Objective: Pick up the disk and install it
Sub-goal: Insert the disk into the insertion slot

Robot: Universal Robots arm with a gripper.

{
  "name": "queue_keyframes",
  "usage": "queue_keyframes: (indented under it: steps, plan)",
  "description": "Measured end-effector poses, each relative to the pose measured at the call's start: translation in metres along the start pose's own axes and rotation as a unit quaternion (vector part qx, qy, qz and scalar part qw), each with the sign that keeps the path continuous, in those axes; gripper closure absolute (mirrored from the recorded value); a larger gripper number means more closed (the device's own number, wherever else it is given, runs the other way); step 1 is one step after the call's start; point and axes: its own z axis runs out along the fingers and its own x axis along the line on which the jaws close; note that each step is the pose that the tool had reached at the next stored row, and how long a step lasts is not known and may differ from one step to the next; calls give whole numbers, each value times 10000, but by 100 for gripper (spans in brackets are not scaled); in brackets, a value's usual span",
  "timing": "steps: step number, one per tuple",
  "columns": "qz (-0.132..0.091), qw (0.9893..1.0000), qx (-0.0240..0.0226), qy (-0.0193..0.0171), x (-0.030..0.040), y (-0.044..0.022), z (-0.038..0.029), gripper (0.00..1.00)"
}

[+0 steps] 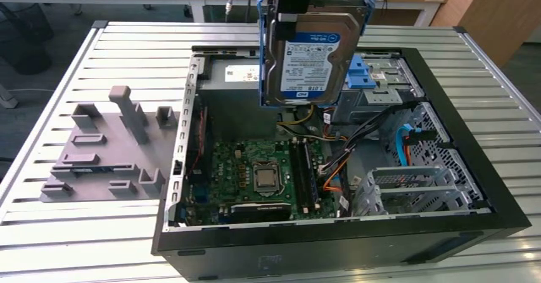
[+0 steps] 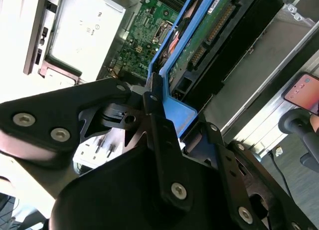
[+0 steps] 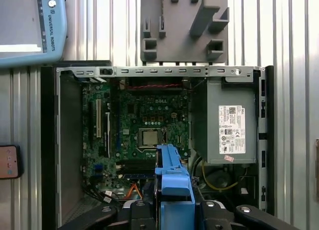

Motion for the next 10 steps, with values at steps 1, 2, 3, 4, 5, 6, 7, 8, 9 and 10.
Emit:
queue_keyframes:
  steps: [1, 2, 3, 4, 5, 6, 7, 8, 9, 10]
  plan:
    - [0, 10000, 2, 0, 18, 0, 1, 64]
    - [0, 10000, 3, -1, 29, -1, 4, 64]
    - [0, 10000, 3, -1, 32, -14, 7, 64]
    - [0, 10000, 3, -1, 33, -30, 9, 64]
    - [-1, 10000, 3, 0, 34, -52, 10, 64]
    - [-1, 10000, 3, 0, 34, -78, 12, 64]
    - [-1, 10000, 3, 0, 35, -106, 14, 64]
    - [-1, 10000, 3, -1, 35, -130, 16, 64]
    - [-1, 10000, 4, -1, 37, -145, 19, 64]
    - [-1, 10000, 3, 0, 42, -150, 21, 64]
